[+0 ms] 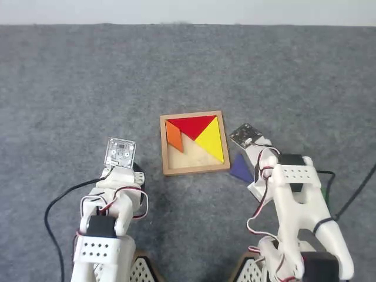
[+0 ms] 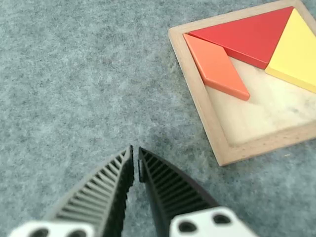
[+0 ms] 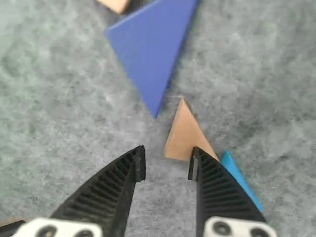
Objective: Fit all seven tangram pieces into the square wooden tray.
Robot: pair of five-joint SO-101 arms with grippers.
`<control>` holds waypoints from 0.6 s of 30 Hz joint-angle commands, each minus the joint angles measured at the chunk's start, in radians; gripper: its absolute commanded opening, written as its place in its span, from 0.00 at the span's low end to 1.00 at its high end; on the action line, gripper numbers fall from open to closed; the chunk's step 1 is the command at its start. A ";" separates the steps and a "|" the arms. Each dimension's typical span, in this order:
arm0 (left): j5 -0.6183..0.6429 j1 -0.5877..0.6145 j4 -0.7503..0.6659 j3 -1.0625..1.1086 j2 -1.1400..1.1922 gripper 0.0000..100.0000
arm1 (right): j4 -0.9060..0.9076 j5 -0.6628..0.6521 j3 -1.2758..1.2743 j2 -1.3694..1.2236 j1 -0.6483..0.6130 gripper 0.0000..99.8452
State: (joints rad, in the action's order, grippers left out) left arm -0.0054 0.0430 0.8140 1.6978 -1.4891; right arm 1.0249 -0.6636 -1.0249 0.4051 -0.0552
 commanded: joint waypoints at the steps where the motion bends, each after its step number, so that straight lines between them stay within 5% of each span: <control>1: 0.006 0.005 0.002 -0.008 -0.012 0.02 | -0.016 0.034 0.049 -0.047 0.027 0.20; 7: 0.006 0.005 0.002 -0.008 -0.012 0.02 | -0.013 0.141 0.092 -0.047 0.027 0.27; 18: 0.006 0.005 0.002 -0.008 -0.012 0.02 | -0.016 0.855 0.129 -0.045 0.030 0.27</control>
State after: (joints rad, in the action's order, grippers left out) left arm -0.0054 0.0430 0.8140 1.6978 -1.4891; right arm 1.0249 -0.0944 -0.9574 0.3544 -0.0460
